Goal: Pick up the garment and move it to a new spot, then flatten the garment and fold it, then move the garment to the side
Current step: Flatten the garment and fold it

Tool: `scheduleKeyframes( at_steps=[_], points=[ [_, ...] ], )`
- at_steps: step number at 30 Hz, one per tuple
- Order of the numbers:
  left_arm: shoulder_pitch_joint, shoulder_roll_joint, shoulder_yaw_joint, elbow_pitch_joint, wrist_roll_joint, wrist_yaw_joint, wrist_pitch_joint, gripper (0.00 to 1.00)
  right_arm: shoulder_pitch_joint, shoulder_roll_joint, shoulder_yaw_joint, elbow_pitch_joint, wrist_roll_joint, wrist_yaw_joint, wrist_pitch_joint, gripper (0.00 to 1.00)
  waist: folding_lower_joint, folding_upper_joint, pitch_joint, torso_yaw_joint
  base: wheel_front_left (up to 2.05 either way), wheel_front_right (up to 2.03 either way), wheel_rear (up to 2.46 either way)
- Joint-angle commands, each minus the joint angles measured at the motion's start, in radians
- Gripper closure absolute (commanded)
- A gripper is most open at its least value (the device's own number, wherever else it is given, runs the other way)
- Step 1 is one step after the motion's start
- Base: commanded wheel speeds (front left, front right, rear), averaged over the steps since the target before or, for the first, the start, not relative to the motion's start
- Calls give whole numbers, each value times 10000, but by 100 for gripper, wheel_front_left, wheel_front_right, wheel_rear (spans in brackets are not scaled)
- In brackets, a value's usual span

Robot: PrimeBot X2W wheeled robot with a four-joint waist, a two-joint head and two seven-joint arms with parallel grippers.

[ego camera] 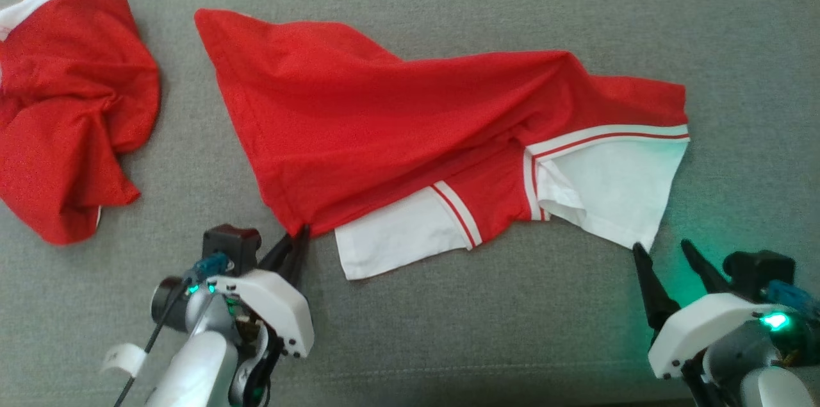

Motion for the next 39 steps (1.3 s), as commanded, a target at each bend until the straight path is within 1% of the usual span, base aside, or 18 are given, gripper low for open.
scheduleKeyframes(
  at_steps=[1, 9, 10, 11, 12, 14, 17, 21, 24, 29, 33, 36, 39],
  points=[
    [-484, 167, 344, -330, 112, 92, -173, 100, -390, -51, 192, -56, -68, -6, 191, 0, 0, 0, 114, 83, 0, 0, 0],
    [-602, 221, 322, -384, 198, 192, -584, 100, -996, 22, 354, 919, 154, -6, 618, 0, 0, 0, 286, 188, 0, 0, 0],
    [-603, 229, 346, -398, 192, 216, -656, 100, -1037, 20, 393, 1034, 215, -6, 730, 29, 0, 0, 289, 192, 0, 0, 0],
    [-608, 245, 362, -414, 199, 238, -728, 100, -1075, 16, 412, 1115, 281, -6, 814, 74, 0, 0, 286, 196, 0, 0, 0],
    [-614, 257, 390, -446, 194, 260, -815, 100, -1108, 9, 441, 1154, 363, -6, 848, 100, 0, 0, 274, 202, 0, 0, 0],
    [-604, 285, 475, -559, 186, 338, -1016, 100, -1190, -52, 612, 1078, 673, -6, 773, 100, 0, 0, 221, 185, 0, 0, 0],
    [-543, 392, 664, -988, 206, 511, -1367, 100, -1322, -478, 609, 470, 978, -6, 126, 100, 0, 0, 64, 153, 0, 0, 0],
    [-474, 689, 1068, -2127, 292, 831, -1783, 100, -1533, -1159, 198, -783, 1065, -6, -646, 100, 0, 0, -245, 116, 0, 0, 0],
    [-581, 989, 1408, -3210, 373, 1003, -1942, 100, -1797, -1518, -216, -1894, 969, -6, -984, 100, 0, 0, -562, 126, 0, 0, 0],
    [-1228, 1402, 1937, -5266, 502, 1215, -1908, 100, -2523, -2065, -945, -3823, 742, -6, -1143, 100, 0, 0, -1084, 191, 0, 0, 0],
    [-2202, 1806, 2238, -6759, 774, 1272, -1544, 100, -3553, -2613, -1473, -5215, 522, -6, -1029, 100, 0, 0, -1450, 241, 0, 0, 0],
    [-3220, 2007, 2352, -7447, 881, 1210, -1198, 100, -4485, -3044, -1764, -5793, 614, -6, -832, 100, 0, 0, -1686, 281, 0, 0, 0],
    [-4200, 2151, 2338, -7645, 931, 1074, -853, 100, -5360, -3411, -1868, -5838, 913, -6, -586, 100, 0, 0, -1890, 266, 0, 0, 0]
  ],
)
